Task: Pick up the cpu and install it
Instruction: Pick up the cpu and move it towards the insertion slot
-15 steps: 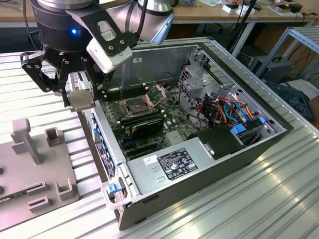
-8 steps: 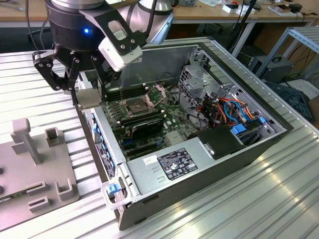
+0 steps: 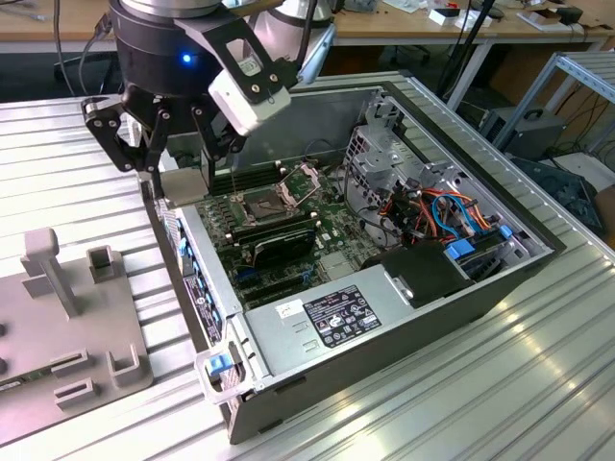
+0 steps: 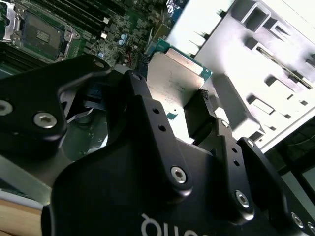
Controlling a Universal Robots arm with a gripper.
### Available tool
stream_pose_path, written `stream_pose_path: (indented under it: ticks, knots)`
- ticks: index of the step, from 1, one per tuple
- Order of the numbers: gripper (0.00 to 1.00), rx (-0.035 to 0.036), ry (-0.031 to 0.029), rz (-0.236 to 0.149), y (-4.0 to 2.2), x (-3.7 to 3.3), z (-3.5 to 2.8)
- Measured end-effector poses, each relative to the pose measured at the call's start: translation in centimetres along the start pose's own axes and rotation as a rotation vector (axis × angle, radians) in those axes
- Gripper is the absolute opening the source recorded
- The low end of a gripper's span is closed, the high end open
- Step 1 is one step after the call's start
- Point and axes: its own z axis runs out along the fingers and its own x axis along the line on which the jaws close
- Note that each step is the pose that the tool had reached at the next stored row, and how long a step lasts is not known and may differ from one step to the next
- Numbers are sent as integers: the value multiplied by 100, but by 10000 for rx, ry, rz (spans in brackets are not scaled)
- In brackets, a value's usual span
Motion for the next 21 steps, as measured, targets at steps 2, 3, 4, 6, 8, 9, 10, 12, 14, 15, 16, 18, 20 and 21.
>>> stream_pose_path:
  ticks: [2, 3, 4, 6, 8, 9, 10, 12, 14, 15, 16, 18, 20, 21]
  knots:
    - [55, 0, 0, 0, 0, -36, 1]
    - [55, 0, 0, 0, 0, -50, 1]
    - [55, 0, 0, 0, 0, -76, 1]
    - [55, 0, 0, 1, 0, -104, 1]
    - [55, 1, 0, 1, 0, -151, 2]
    - [55, 1, 0, 0, 0, -164, 2]
    - [55, 1, 1, 0, 0, -189, 2]
    - [55, 0, 0, 0, 1, -227, 3]
    - [55, 0, 0, 0, 1, -262, 4]
    - [55, 0, -1, 1, 1, -277, 4]
    - [55, 0, 0, 0, 1, -291, 4]
    - [55, 0, 0, 1, 1, -320, 5]
    - [55, 0, 0, 0, 1, -346, 5]
    - [55, 0, 0, 0, 1, -366, 5]
